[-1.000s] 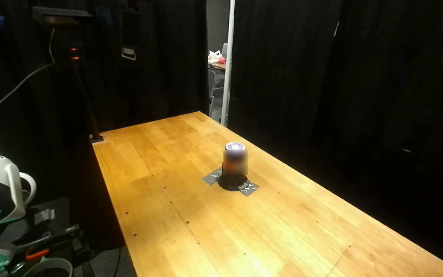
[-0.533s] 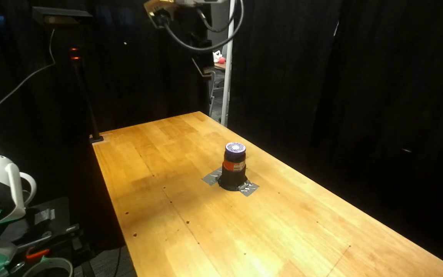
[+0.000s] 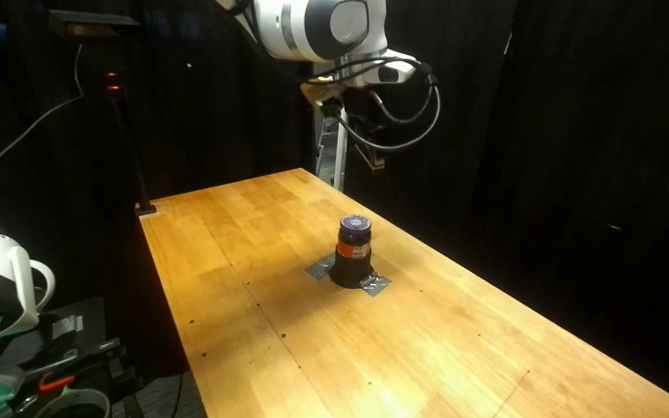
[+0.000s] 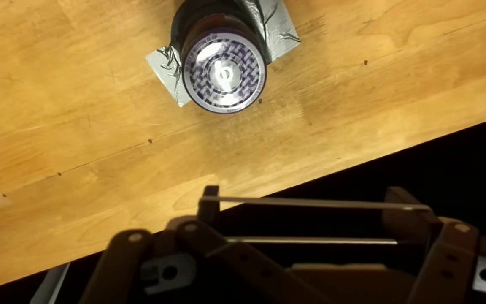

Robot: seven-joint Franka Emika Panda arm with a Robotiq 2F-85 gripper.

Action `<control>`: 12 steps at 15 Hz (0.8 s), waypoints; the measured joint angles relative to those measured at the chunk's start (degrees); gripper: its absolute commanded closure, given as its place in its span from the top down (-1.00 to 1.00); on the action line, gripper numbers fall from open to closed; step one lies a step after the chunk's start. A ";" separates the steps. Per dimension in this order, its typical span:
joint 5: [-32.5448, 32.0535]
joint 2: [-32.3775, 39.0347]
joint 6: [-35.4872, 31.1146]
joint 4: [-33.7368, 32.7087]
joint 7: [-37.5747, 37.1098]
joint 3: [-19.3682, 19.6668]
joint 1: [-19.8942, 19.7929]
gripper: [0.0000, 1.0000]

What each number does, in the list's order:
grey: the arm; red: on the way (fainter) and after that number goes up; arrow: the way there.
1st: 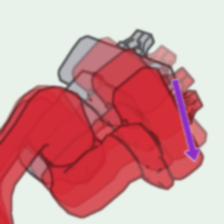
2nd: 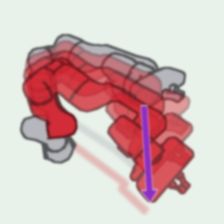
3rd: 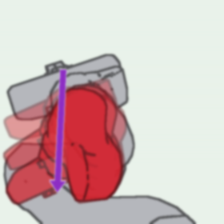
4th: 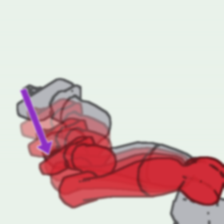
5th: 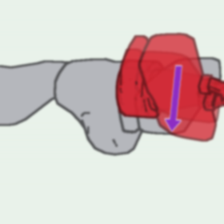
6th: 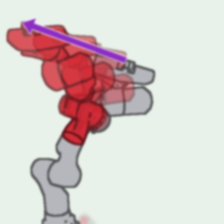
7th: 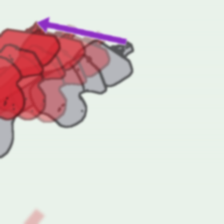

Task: Put the rubber band on the jar.

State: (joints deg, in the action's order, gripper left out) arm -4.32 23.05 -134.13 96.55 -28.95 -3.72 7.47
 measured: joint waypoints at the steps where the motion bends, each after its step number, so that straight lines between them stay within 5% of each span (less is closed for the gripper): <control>1: 0.00 2.28 0.60 -1.90 -0.01 0.89 0.39 1.00; 12: 1.09 13.30 11.57 -9.85 -0.11 4.32 1.11 1.00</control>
State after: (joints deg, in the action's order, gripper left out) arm -3.23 36.35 -122.56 86.70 -29.06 0.60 8.58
